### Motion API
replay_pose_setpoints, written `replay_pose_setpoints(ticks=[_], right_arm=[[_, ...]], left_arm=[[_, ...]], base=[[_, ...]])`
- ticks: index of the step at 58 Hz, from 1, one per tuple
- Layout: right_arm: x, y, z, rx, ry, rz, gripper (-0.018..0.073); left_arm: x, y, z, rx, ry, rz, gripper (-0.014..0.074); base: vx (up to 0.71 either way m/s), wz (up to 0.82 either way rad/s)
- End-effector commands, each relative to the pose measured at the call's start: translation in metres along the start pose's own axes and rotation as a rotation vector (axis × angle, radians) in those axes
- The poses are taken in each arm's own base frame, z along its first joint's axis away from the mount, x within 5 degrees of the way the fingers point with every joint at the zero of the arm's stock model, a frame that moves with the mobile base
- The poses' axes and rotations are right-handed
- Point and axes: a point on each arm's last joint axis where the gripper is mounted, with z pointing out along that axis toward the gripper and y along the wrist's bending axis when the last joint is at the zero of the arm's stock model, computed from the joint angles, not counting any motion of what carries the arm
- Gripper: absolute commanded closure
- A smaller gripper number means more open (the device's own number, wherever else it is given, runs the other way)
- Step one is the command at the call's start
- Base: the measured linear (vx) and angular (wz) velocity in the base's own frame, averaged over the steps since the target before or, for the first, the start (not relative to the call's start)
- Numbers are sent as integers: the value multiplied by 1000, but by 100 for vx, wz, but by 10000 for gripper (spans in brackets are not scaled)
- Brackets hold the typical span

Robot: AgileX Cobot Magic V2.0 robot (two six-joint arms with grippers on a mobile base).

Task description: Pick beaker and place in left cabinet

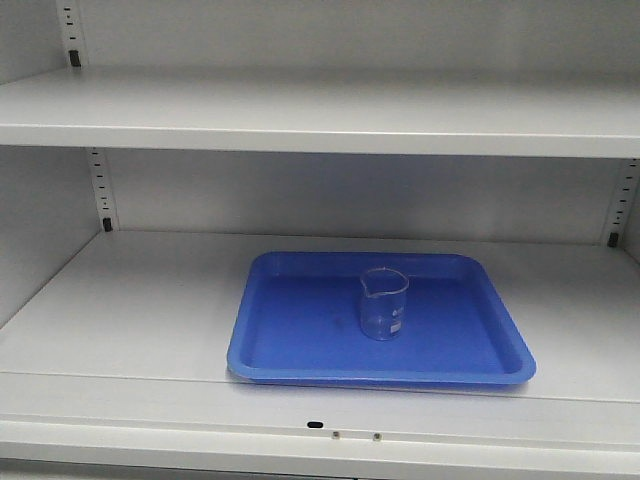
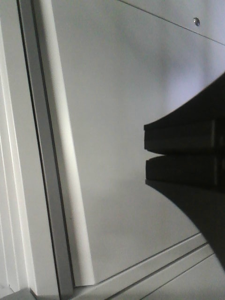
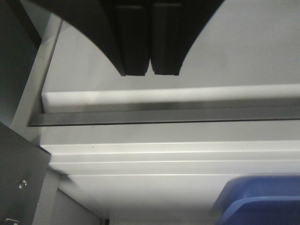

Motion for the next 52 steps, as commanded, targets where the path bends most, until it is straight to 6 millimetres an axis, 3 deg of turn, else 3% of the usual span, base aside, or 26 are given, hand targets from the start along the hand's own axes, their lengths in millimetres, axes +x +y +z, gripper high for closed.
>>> replay_pose_setpoints(ticks=[1,52], right_arm=[[-6,1,-4,-9,-119,-1,564],[-7,5,-4,-81,-128,-14,563]], left_arm=[[-14,0,-3,-3,-111,-7,603],[-14,0,-3,-1,-112,-11,603]], base=[[0,0],[0,0]])
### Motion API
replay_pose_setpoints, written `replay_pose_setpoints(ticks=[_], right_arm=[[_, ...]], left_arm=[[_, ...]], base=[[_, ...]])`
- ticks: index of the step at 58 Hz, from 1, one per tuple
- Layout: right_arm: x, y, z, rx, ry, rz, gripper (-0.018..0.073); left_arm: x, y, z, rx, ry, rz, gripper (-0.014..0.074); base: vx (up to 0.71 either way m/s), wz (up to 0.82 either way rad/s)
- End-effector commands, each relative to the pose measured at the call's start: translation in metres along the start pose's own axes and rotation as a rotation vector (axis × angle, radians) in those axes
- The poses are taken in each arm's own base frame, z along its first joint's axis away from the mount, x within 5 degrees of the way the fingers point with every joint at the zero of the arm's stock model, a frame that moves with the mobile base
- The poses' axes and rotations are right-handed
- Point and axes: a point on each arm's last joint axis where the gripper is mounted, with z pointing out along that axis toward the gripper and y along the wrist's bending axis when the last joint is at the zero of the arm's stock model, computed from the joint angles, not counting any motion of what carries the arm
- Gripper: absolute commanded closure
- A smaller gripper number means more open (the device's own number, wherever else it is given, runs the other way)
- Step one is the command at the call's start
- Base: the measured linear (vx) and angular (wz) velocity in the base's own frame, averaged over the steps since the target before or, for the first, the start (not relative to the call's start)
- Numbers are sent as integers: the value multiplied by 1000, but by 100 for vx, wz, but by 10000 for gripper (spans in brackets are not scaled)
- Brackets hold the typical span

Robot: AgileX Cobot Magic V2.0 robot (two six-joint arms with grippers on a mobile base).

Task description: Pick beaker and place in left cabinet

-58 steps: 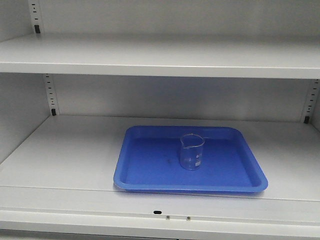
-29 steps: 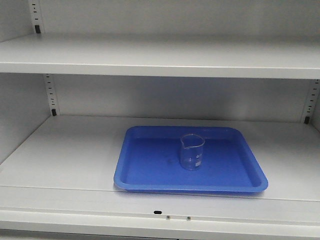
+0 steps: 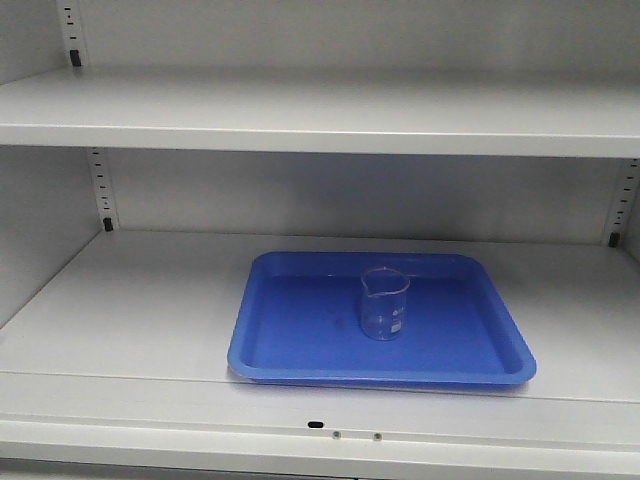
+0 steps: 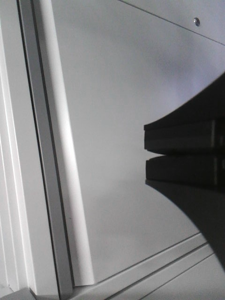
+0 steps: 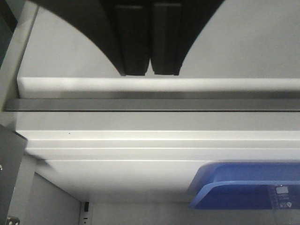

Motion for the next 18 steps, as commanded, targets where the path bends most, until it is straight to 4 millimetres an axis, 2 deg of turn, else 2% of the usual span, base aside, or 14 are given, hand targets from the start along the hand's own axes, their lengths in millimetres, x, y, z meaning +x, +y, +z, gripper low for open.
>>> replay_pose_setpoints(ticks=[1,18], right_arm=[[-6,1,-1,-9,-91,-13,563],[-6,1,-1,-9,-91,-13,563]], left_arm=[[-14,0,-3,-1,-112,-11,603],[-14,0,-3,-1,-112,-11,603]], base=[[0,0],[0,0]])
